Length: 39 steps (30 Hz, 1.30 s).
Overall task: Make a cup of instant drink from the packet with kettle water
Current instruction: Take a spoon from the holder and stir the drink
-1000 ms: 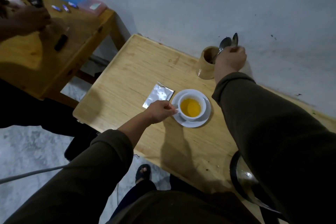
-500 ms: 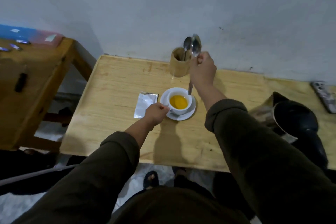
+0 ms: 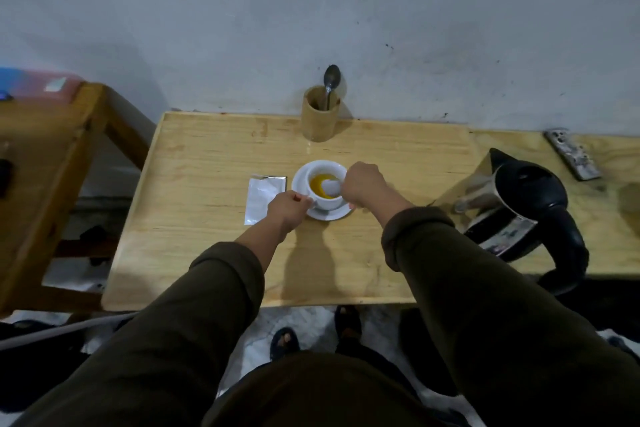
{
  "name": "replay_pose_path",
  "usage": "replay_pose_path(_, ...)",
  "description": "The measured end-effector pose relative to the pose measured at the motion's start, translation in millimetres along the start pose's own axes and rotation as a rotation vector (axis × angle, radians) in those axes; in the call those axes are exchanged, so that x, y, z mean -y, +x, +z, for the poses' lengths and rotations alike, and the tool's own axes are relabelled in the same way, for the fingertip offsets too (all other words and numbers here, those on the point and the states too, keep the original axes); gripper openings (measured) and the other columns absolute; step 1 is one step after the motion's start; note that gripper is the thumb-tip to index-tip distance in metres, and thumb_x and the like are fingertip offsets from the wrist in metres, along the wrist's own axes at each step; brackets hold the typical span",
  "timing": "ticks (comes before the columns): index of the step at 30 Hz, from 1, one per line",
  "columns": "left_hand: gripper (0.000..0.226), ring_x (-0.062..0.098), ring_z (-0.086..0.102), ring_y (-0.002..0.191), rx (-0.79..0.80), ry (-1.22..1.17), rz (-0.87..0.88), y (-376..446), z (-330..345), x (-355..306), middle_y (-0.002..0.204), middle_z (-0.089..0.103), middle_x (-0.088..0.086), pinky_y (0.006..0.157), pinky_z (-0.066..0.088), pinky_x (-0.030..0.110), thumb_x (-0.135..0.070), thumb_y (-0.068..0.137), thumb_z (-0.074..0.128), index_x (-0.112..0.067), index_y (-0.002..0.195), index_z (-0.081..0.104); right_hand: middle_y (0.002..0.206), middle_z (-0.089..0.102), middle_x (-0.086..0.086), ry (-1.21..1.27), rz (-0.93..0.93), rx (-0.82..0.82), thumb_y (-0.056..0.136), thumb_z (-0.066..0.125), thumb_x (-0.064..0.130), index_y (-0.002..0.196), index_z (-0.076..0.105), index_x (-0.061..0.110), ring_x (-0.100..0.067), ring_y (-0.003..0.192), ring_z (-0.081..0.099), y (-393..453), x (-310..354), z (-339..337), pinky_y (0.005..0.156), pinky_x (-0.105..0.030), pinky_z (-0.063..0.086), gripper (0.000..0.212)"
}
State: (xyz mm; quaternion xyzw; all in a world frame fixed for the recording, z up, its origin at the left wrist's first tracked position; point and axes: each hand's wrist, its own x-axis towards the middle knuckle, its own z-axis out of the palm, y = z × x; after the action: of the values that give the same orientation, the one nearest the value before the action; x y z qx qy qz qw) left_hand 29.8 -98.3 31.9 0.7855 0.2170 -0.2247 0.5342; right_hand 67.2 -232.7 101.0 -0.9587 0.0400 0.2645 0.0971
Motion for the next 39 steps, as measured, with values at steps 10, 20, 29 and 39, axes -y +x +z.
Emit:
replay_pose_path(10, 0.023, 0.021, 0.051, 0.091, -0.047, -0.009, -0.02, -2.1, 4.1, 1.4, 0.1, 0.059, 0.007, 0.076, 0.041, 0.031, -0.036, 0.092, 0.054, -0.014, 0.093, 0.059, 0.028, 0.046, 0.004, 0.055, 0.085, -0.014, 0.075, 0.066, 0.013, 0.049, 0.044, 0.014, -0.012, 0.045, 0.041, 5.4, -0.8, -32.5, 0.039, -0.022, 0.026, 0.035)
replay_pose_path(20, 0.022, 0.021, 0.05, 0.088, -0.128, -0.029, -0.037, -7.0, 12.2, 1.1, 0.096, 0.059, 0.007, 0.075, 0.039, 0.03, -0.032, 0.092, 0.053, -0.012, 0.094, 0.062, 0.092, 0.075, -0.012, 0.686, -0.154, -0.277, 0.09, 0.058, 0.019, 0.088, 0.071, 0.009, -0.027, 0.092, 0.069, 12.7, -1.3, -13.4, 0.092, -0.043, 0.052, 0.017)
replay_pose_path(29, 0.018, 0.021, 0.049, 0.088, -0.188, -0.064, -0.052, -8.5, 18.4, -1.3, 0.096, 0.058, 0.007, 0.074, 0.038, 0.03, -0.029, 0.093, 0.052, -0.012, 0.092, 0.058, 0.098, 0.071, -0.011, 0.417, -0.362, -0.277, 0.093, 0.051, 0.014, 0.092, 0.069, 0.006, -0.025, 0.096, 0.062, 8.5, -11.0, -13.1, 0.076, -0.023, 0.04, 0.019)
replay_pose_path(39, 0.032, 0.022, 0.049, 0.092, -0.229, -0.047, -0.067, -12.6, 22.6, -3.1, 0.119, 0.063, 0.016, 0.076, 0.039, 0.031, -0.029, 0.094, 0.05, -0.005, 0.112, 0.062, 0.104, 0.074, -0.011, 0.486, -0.429, -0.299, 0.094, 0.052, 0.015, 0.103, 0.072, 0.006, -0.025, 0.102, 0.065, 3.0, -16.9, -9.3, 0.093, -0.03, 0.046, 0.024)
